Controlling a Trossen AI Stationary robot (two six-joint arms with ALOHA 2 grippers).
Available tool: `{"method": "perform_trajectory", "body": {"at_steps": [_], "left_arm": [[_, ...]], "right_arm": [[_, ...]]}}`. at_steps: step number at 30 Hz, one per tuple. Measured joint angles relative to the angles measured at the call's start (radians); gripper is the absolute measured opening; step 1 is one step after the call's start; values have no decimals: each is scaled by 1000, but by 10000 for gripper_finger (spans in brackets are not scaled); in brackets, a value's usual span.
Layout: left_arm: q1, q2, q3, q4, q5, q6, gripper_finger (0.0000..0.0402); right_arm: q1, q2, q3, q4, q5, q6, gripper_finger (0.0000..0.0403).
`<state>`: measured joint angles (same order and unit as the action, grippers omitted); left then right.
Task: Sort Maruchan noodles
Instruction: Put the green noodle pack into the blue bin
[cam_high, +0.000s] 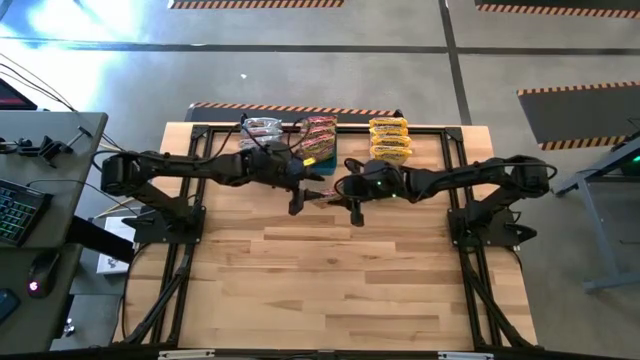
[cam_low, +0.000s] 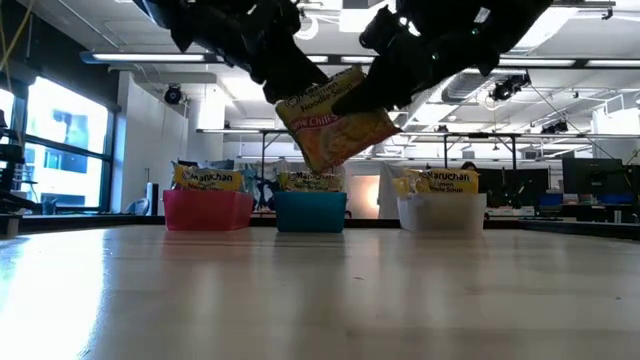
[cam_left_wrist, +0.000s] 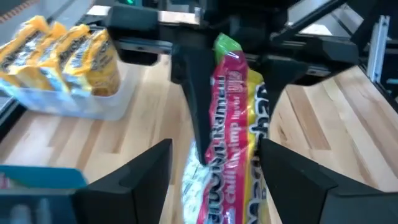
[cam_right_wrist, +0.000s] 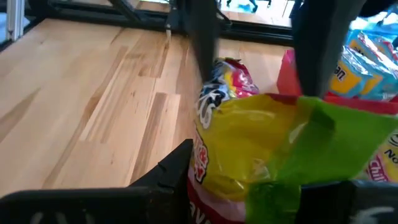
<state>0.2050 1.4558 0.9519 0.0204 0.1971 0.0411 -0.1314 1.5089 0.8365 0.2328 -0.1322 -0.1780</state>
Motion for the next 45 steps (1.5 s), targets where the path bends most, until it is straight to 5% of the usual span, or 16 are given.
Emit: {"method": "perform_trajectory", "body": {"at_steps": [14, 22, 29, 37, 45], "left_arm": [[-22, 24, -1, 0, -3, 71, 191], [-2, 24, -1, 6, -2, 98, 111], [33, 24, 33, -23, 12, 137, 58], [94, 24, 127, -185, -48, 330, 54], [240, 61, 171, -262, -58, 433, 54]], "right_arm": [[-26, 0, 19, 17, -1, -6, 113], [-26, 0, 19, 23, 2, -3, 116], [-27, -2, 20, 26, 27, -3, 171], [-26, -139, 20, -214, 236, -42, 202], [-26, -297, 20, -465, 354, -14, 152]]}}
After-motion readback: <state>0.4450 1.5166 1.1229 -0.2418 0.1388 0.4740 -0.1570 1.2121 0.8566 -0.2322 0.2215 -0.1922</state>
